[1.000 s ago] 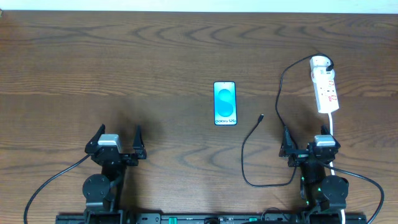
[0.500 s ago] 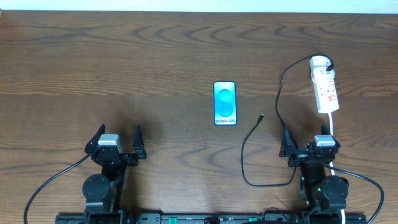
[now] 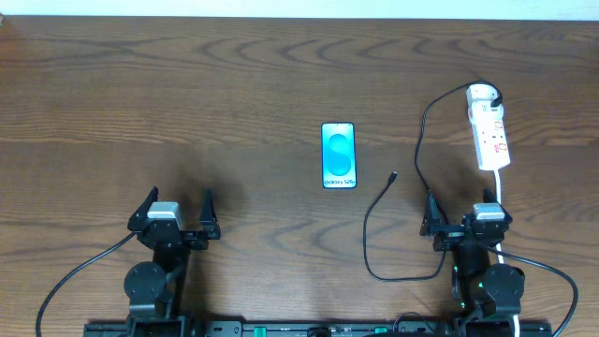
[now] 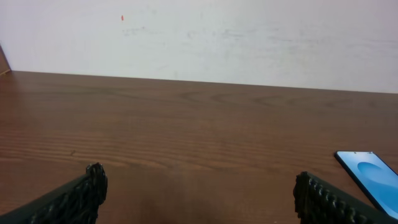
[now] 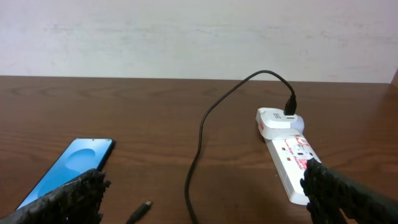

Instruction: Plug charger to phone and switch on socket

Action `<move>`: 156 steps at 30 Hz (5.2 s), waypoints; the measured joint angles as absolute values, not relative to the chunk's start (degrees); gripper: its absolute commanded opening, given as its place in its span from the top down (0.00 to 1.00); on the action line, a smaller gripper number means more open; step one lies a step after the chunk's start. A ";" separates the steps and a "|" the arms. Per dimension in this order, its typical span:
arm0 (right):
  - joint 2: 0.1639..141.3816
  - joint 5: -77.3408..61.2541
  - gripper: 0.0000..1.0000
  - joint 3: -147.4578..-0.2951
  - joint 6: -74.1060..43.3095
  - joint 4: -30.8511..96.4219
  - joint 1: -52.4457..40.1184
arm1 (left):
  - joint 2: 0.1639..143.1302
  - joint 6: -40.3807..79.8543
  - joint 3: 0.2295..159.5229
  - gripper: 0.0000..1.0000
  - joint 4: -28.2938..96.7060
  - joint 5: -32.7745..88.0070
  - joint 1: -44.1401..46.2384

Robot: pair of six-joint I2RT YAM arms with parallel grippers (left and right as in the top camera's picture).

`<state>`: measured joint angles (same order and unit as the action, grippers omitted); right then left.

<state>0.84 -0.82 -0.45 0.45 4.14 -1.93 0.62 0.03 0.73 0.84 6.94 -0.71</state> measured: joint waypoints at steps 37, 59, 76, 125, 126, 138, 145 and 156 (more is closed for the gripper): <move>0.84 -0.80 0.01 -0.45 0.45 4.14 -1.93 | 3.68 16.27 7.31 0.02 -11.88 22.61 -0.71; 0.82 -0.64 0.01 -0.43 0.40 4.10 -1.93 | 67.22 13.04 73.49 0.02 42.44 39.16 2.42; 0.82 -0.62 0.01 -0.40 0.25 4.10 -1.93 | 105.78 19.18 115.48 0.02 81.14 10.11 26.92; 0.82 -0.62 0.01 -0.43 0.27 4.12 -1.93 | 137.43 36.36 117.69 0.02 59.61 6.00 38.00; 0.82 -0.62 0.01 -0.40 0.27 4.12 -1.93 | 137.53 36.18 117.69 0.02 59.22 6.02 38.11; 0.82 -0.62 0.01 -0.40 0.25 4.12 -1.93 | 139.70 36.14 117.69 0.02 57.60 3.64 38.59; 0.82 -0.62 0.01 -0.40 0.27 4.12 -1.93 | 139.72 36.14 117.69 0.02 57.36 2.96 38.70; 0.82 -0.62 0.01 -0.40 0.25 4.12 -1.93 | 139.72 36.14 117.69 0.02 56.49 2.55 38.70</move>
<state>0.82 -0.62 -0.40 0.25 4.12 -1.93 139.72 36.14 117.69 56.49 2.55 38.70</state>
